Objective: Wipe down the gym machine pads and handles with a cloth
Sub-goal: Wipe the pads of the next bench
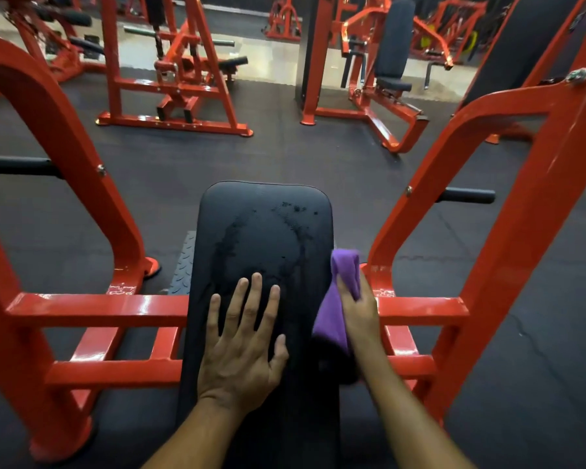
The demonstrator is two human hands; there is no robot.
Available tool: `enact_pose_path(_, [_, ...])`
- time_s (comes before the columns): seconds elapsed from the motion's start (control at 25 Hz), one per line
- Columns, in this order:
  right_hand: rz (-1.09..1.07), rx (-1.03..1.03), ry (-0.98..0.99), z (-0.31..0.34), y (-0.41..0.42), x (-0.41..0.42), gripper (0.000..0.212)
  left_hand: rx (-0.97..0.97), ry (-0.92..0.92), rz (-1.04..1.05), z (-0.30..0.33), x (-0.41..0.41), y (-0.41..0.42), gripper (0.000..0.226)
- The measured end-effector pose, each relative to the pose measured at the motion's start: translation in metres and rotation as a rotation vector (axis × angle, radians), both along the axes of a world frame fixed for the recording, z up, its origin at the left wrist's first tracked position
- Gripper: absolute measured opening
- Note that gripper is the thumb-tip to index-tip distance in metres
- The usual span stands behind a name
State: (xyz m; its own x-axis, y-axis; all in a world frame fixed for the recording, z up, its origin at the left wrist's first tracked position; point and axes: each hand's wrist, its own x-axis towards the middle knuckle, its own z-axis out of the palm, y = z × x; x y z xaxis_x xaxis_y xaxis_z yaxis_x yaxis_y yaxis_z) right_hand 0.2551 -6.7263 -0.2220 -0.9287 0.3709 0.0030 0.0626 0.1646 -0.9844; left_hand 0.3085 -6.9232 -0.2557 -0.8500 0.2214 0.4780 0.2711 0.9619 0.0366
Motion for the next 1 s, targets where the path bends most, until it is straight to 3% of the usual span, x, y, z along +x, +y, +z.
enact_pose_path(0.16, [0.009, -0.062, -0.097, -0.019, -0.002, 0.058, 0.028, -0.015, 0.006, 0.001, 0.001, 0.002, 0.001, 0.076])
enact_pose_path(0.36, [-0.057, 0.111, 0.017, 0.040, -0.001, -0.086, 0.030, -0.010, 0.001, 0.000, -0.001, 0.003, 0.001, 0.075])
enact_pose_path(0.48, [0.019, 0.303, 0.019, 0.067, -0.001, -0.138, 0.025, -0.003, 0.006, -0.002, -0.002, 0.002, 0.000, 0.076])
enact_pose_path(0.68, [0.024, 0.195, 0.047, 0.051, -0.004, -0.088, 0.037, 0.013, 0.007, -0.010, -0.004, 0.001, 0.000, 0.077])
enact_pose_path(0.84, [-0.008, 0.224, -0.040, 0.012, -0.003, -0.032, 0.050, 0.034, 0.000, -0.021, -0.003, 0.001, -0.001, 0.076])
enact_pose_path(0.92, [0.000, 0.226, -0.029, 0.002, 0.002, -0.020, 0.044, 0.041, 0.002, -0.023, -0.003, 0.002, 0.000, 0.076])
enact_pose_path(1.0, [0.032, 0.252, 0.046, 0.013, 0.009, -0.032, 0.025, 0.037, 0.002, -0.024, -0.002, 0.003, 0.000, 0.076])
